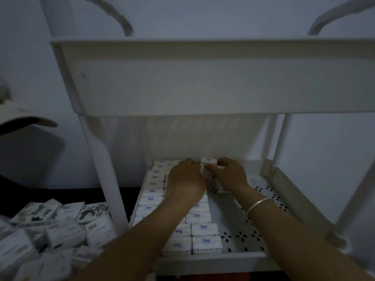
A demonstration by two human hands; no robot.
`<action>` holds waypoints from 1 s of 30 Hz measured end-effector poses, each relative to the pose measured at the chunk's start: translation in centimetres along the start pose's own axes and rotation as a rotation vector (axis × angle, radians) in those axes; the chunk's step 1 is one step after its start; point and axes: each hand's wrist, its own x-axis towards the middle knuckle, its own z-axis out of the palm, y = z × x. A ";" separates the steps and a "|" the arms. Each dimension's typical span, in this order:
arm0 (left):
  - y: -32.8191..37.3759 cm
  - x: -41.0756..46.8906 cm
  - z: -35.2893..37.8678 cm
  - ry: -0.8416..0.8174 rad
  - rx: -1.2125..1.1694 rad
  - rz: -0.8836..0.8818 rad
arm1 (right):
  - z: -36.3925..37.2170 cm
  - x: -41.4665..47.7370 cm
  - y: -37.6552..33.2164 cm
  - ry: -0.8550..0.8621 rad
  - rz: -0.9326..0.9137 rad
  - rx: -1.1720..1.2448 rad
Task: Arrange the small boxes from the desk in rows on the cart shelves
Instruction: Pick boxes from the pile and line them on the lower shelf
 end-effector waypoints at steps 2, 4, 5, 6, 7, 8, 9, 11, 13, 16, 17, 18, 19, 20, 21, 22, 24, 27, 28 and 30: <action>0.1 0.1 -0.1 -0.014 0.003 -0.016 | 0.1 0.0 0.1 -0.025 0.051 0.079; 0.0 0.2 -0.1 -0.032 -0.007 -0.031 | -0.2 0.3 0.5 -0.066 0.121 0.200; 0.0 0.3 0.0 -0.040 -0.009 -0.034 | -0.4 0.3 0.6 -0.082 0.159 0.271; -0.1 0.3 0.0 -0.042 -0.012 -0.039 | -0.7 0.4 0.7 -0.100 0.204 0.341; -0.1 0.4 0.0 -0.038 -0.017 -0.042 | -0.9 0.3 0.5 -0.116 0.251 0.411; -0.2 0.4 0.0 -0.027 -0.021 -0.046 | -1.2 0.0 0.1 -0.140 0.296 0.461; -0.2 0.4 -0.1 -0.025 -0.026 -0.050 | -1.5 -0.3 -0.5 -0.168 0.321 0.501; -0.1 0.4 -0.3 -0.030 -0.039 -0.059 | -1.8 -0.7 -1.3 -0.190 0.323 0.523; 0.0 0.3 -0.4 -0.036 -0.051 -0.066 | -1.8 -1.0 -1.9 -0.211 0.326 0.503; 0.0 0.1 -0.6 -0.020 -0.092 -0.095 | -1.6 -1.3 -2.1 -0.284 0.365 0.464; 0.0 0.1 -0.6 -0.012 -0.104 -0.096 | -1.6 -1.4 -2.3 -0.294 0.381 0.460; 0.0 0.0 -0.6 -0.006 -0.118 -0.086 | -1.5 -1.4 -2.3 -0.297 0.405 0.456; 0.0 0.1 -0.6 -0.012 -0.132 -0.061 | -1.7 -1.6 -2.6 -0.293 0.440 0.458; -0.1 0.2 -0.5 -0.035 -0.135 -0.019 | -1.8 -1.6 -2.5 -0.299 0.460 0.467; -0.1 0.4 -0.4 -0.081 -0.111 0.033 | -2.0 -1.5 -2.5 -0.315 0.476 0.482; -0.1 0.6 -0.2 -0.136 -0.065 0.081 | -2.1 -1.3 -2.3 -0.329 0.479 0.505; -0.4 1.1 0.1 -0.235 0.020 0.116 | -2.5 -1.5 -2.3 -0.369 0.494 0.583; -0.6 1.4 0.4 -0.338 0.092 0.087 | -2.7 -1.6 -2.2 -0.405 0.530 0.660; -0.6 1.4 0.5 -0.351 0.100 0.078 | -2.8 -1.7 -2.4 -0.428 0.533 0.670; -0.4 1.4 0.5 -0.358 0.088 0.067 | -2.8 -1.8 -2.8 -0.431 0.512 0.726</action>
